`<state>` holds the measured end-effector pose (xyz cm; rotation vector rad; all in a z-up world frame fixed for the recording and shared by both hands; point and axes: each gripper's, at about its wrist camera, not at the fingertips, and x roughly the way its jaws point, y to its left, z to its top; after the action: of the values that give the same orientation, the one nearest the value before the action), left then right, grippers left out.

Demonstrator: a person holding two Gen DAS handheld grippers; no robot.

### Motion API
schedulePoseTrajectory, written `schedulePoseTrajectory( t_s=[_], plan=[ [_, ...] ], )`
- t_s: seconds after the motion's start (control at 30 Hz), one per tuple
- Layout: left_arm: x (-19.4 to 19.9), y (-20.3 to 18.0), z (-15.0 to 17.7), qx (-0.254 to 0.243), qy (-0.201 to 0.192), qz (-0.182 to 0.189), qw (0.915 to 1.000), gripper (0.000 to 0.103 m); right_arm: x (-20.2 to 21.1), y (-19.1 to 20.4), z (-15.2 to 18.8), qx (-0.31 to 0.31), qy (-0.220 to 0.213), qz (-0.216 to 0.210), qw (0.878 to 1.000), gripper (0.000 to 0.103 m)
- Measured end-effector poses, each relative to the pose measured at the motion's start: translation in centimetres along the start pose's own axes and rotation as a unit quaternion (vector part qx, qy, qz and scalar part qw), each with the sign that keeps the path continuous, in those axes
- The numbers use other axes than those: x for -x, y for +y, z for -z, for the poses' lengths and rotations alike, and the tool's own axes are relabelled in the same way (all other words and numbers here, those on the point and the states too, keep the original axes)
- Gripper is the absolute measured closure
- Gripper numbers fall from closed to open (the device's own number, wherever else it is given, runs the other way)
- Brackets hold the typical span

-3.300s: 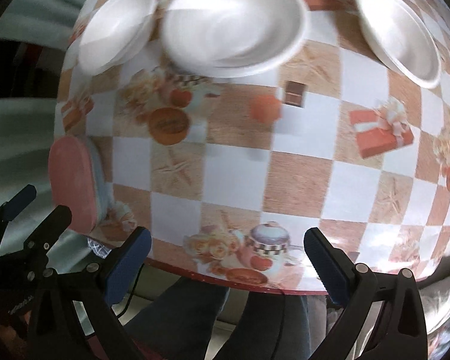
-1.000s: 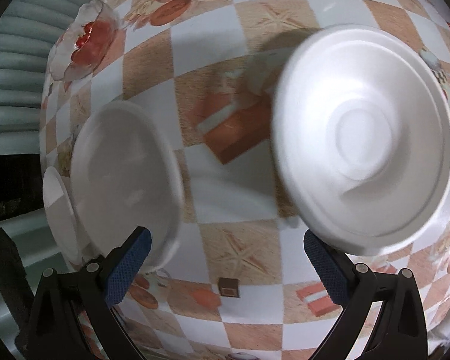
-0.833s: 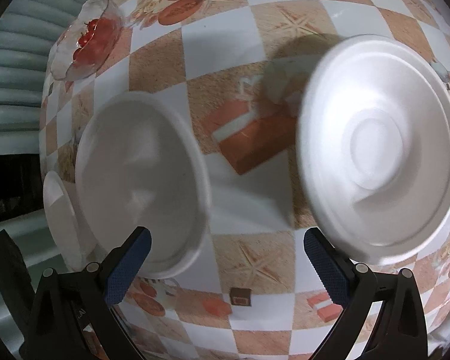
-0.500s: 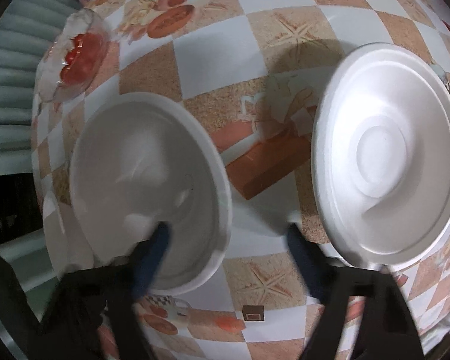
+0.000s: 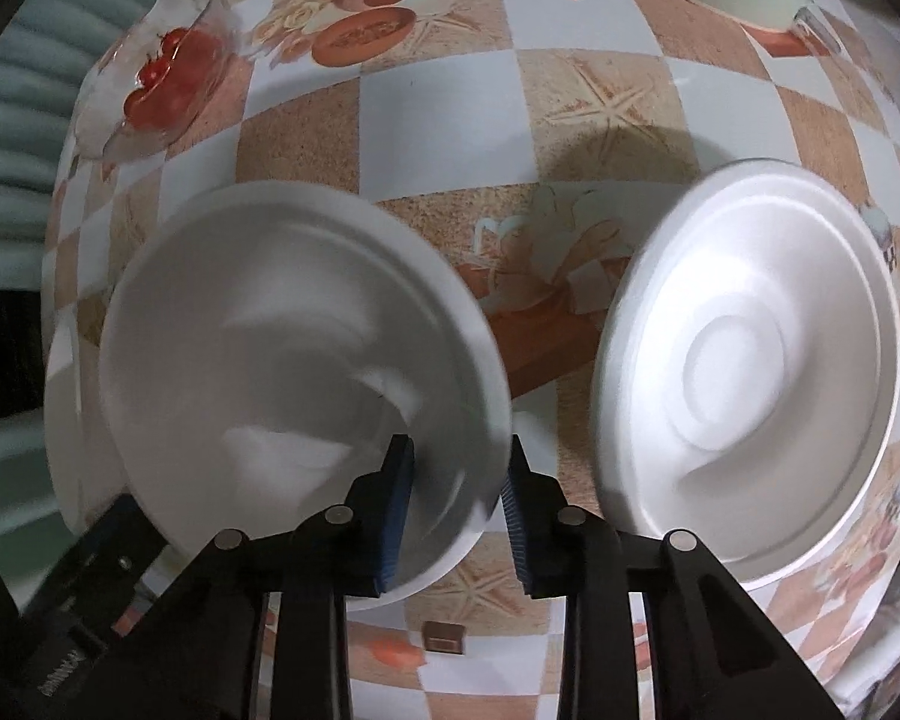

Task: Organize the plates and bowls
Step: 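Grasp a white paper bowl rim with the right gripper while the left gripper grasps a white paper plate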

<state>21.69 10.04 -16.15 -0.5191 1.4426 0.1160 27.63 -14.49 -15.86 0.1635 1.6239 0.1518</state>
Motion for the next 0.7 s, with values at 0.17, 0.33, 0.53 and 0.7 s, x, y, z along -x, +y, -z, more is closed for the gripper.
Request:
schedulePoseTrajectory(
  t_s=[0.17, 0.33, 0.53, 0.7],
  plan=[
    [0.0, -0.3, 2.9, 0.006, -0.011, -0.013, 0.9998, 0.011, -0.5, 1.2, -0.1, 0.033, 0.004, -0.002, 0.999, 0.071],
    [-0.1, 0.1, 2.5, 0.006, -0.006, -0.016, 0.9998, 0.011, -0.6, 2.7, 0.7, 0.085, 0.000, 0.014, 0.996, 0.071],
    [-1.1, -2.3, 2.8, -0.001, -0.004, -0.009, 0.9999, 0.011, -0.9, 3.8, 1.3, 0.105, 0.002, 0.017, 0.994, 0.071],
    [-2.1, -3.0, 2.2, 0.016, 0.006, -0.015, 0.9997, 0.021, -1.0, 3.6, 0.2, 0.105, 0.004, 0.014, 0.994, 0.071]
  ],
)
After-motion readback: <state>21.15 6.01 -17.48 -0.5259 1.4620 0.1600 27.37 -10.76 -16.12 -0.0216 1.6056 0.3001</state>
